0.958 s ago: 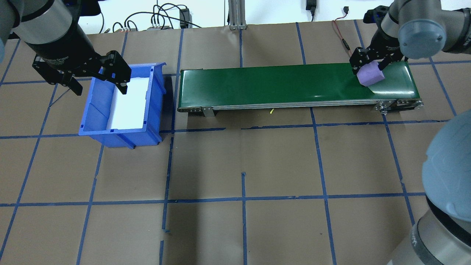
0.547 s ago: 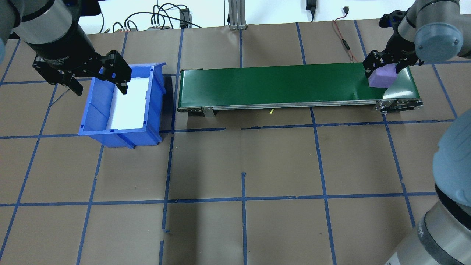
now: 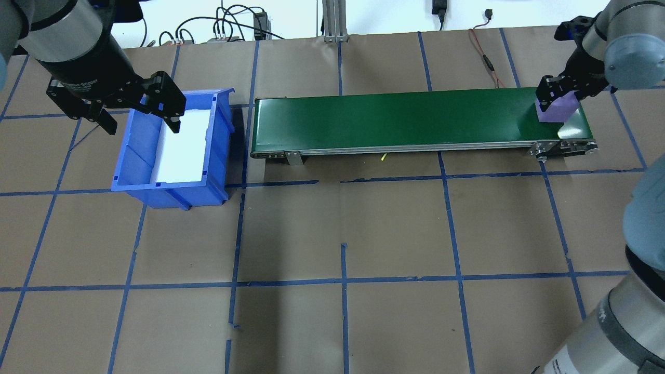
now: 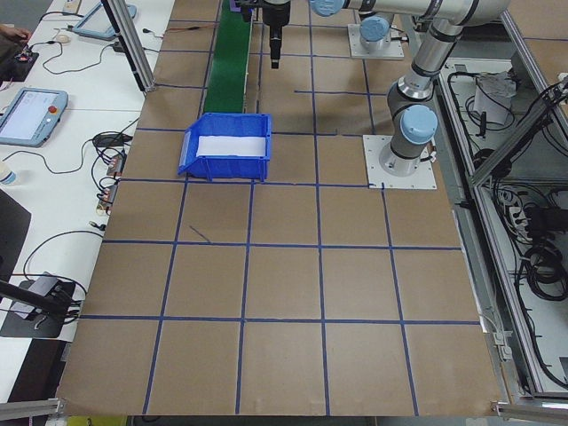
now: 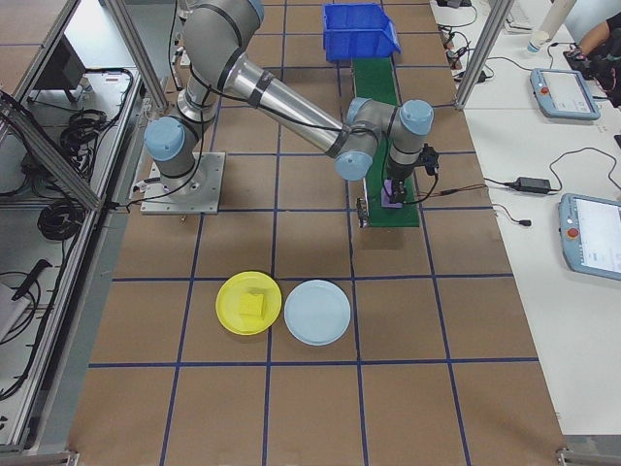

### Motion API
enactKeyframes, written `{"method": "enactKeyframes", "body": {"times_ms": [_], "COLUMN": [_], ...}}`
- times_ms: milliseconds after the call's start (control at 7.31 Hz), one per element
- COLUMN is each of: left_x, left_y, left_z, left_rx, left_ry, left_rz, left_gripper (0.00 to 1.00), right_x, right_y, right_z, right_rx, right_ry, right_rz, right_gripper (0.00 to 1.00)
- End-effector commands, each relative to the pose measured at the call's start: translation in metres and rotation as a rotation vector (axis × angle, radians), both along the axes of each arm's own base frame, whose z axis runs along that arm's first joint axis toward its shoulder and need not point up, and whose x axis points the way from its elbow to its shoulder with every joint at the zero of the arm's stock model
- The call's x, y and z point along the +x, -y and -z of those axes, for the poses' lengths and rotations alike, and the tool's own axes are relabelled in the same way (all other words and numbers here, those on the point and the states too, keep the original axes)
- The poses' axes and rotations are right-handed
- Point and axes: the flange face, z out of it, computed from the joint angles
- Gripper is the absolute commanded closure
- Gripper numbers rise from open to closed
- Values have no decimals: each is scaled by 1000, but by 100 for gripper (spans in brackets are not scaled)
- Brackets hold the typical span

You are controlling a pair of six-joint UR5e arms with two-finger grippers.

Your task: Move block left to right into plate

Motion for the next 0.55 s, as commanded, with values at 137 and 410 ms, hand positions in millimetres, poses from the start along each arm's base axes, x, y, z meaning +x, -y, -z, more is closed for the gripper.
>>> {"method": "enactKeyframes", "body": {"times_ms": [137, 410], "left_x": [0, 1], "left_y": [0, 0], "left_z": [0, 0], "left_rx": [0, 0], "left_ry": [0, 2], "left_rz": [0, -2], "left_gripper": [0, 0], "right_x": [-193, -278], "right_y": [-66, -140], "right_z": [-21, 10], "right_rx": [-7, 35], "right_ry": [-52, 1], "right_rz": [-66, -88], "right_gripper": [56, 56]}}
